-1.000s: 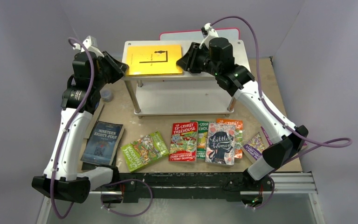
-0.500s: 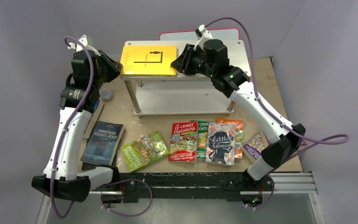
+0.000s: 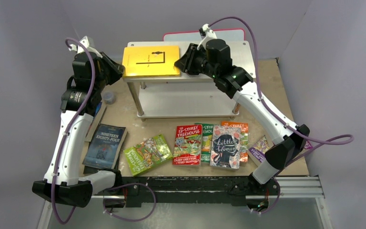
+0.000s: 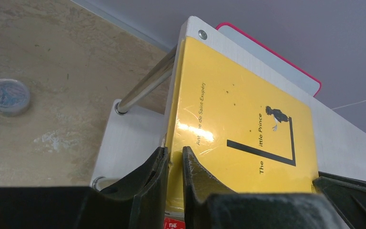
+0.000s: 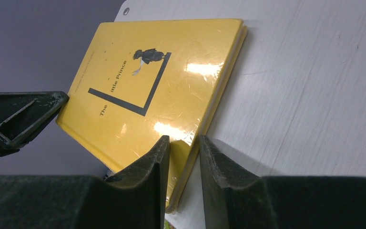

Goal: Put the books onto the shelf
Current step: Place the book on the shelf.

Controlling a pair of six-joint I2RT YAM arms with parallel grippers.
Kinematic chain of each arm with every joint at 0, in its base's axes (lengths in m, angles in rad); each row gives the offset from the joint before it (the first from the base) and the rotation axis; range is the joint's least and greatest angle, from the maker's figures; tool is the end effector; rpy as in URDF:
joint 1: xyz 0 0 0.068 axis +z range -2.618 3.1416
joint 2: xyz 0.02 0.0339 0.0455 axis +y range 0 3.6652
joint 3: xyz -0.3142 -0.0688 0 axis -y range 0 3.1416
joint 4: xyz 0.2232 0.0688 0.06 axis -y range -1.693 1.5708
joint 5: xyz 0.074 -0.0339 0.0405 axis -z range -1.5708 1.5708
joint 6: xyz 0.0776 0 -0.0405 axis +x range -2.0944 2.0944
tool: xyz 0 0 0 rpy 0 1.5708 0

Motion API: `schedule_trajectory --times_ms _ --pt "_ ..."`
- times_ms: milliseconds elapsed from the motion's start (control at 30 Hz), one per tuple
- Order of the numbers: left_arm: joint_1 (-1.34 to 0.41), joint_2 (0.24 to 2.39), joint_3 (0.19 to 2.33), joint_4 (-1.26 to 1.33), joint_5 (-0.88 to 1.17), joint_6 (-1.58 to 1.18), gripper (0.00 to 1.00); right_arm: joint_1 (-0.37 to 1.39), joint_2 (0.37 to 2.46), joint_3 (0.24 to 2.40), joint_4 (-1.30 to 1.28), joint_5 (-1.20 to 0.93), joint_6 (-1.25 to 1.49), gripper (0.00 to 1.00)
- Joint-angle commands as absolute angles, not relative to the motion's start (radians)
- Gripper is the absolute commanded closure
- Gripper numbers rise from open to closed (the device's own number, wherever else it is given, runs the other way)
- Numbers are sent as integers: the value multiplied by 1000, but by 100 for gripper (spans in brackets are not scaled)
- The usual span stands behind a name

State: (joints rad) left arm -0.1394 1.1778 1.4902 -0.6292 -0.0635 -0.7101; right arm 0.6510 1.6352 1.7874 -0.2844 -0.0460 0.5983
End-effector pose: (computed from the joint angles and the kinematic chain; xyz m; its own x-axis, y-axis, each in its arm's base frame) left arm 0.2359 -0.0281 0.4823 -0.2854 -0.6169 -0.7334 -0.1412 0.7840 -0.6045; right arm 0.3176 0.2464 0.5002 -0.4480 0.3660 -0.8157 -0.4711 0.6788 0.5633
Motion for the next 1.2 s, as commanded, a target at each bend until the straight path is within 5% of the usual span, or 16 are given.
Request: schedule_trajectory --times_ms 0,1167 --pt "-148 1160 1492 -611 -27 -699 85 680 1640 1785 -293 -75 604 70" --pt "-147 1174 1489 -615 -8 -701 87 686 1559 1701 -252 -96 638 91"
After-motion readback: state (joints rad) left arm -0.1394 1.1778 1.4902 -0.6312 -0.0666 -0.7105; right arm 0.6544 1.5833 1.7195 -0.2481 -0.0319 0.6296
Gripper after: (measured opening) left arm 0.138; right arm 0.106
